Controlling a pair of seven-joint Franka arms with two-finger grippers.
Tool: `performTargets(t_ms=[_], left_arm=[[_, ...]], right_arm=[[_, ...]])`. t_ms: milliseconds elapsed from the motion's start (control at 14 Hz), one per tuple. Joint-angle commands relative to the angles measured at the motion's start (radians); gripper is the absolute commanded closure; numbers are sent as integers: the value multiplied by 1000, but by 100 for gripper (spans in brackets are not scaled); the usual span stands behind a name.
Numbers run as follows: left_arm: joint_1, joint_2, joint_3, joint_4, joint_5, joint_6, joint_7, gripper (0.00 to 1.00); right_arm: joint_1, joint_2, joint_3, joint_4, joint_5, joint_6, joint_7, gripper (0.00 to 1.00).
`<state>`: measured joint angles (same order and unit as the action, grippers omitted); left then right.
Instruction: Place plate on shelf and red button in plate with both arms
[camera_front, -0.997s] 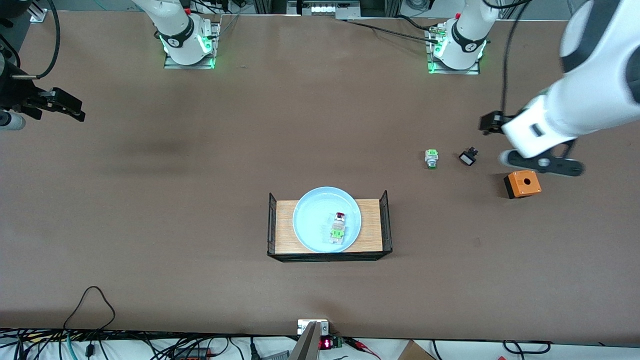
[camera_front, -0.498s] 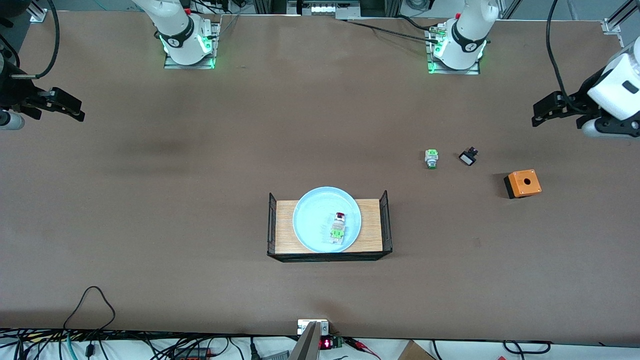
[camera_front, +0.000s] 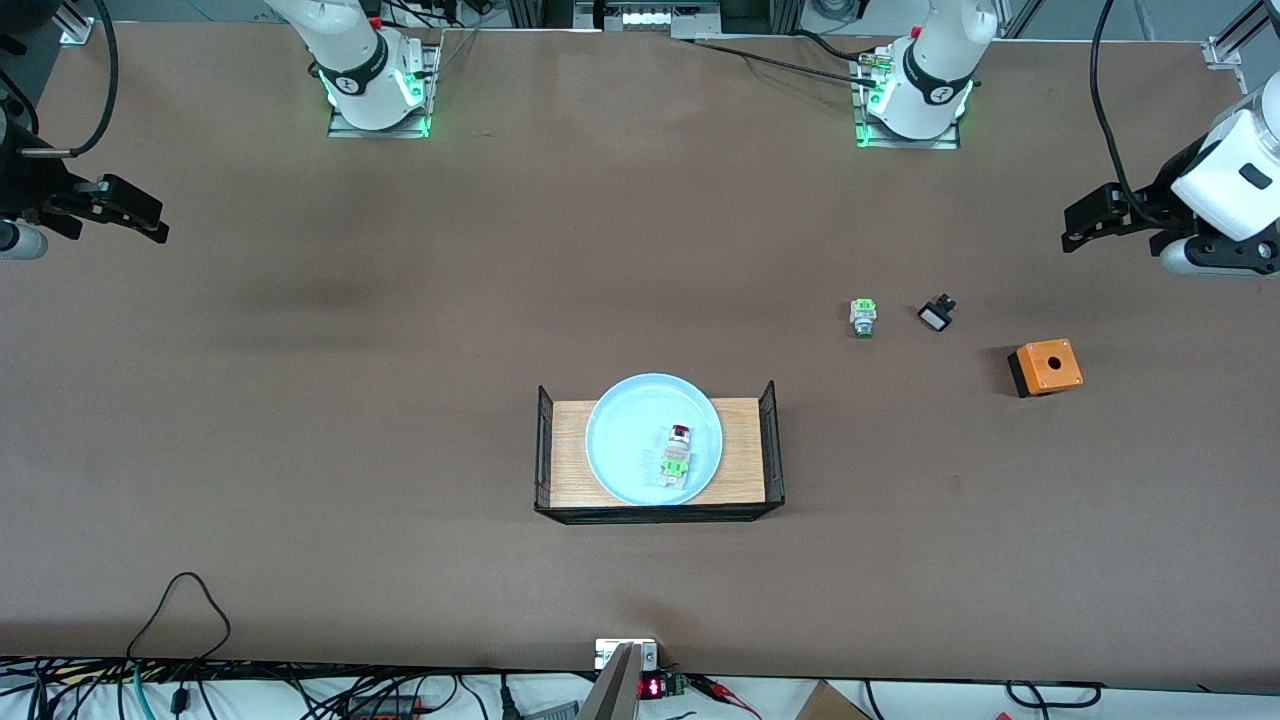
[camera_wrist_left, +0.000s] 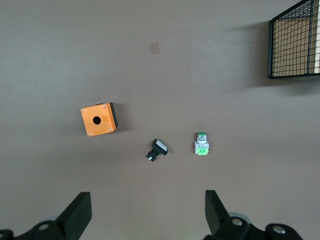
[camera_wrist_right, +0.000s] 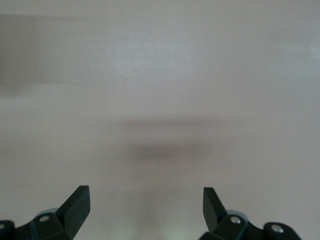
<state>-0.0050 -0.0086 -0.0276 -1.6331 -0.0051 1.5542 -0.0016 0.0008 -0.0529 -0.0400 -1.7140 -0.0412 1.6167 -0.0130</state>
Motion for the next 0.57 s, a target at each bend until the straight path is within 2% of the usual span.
performTargets(t_ms=[0, 498], left_arm=[[0, -5, -3, -8, -9, 15, 18, 0], [4, 18, -3, 15, -7, 18, 17, 0]], right_arm=[[-4, -13, 3, 2, 9, 2, -9, 0], [-4, -11, 3, 2, 9, 3, -9, 0]])
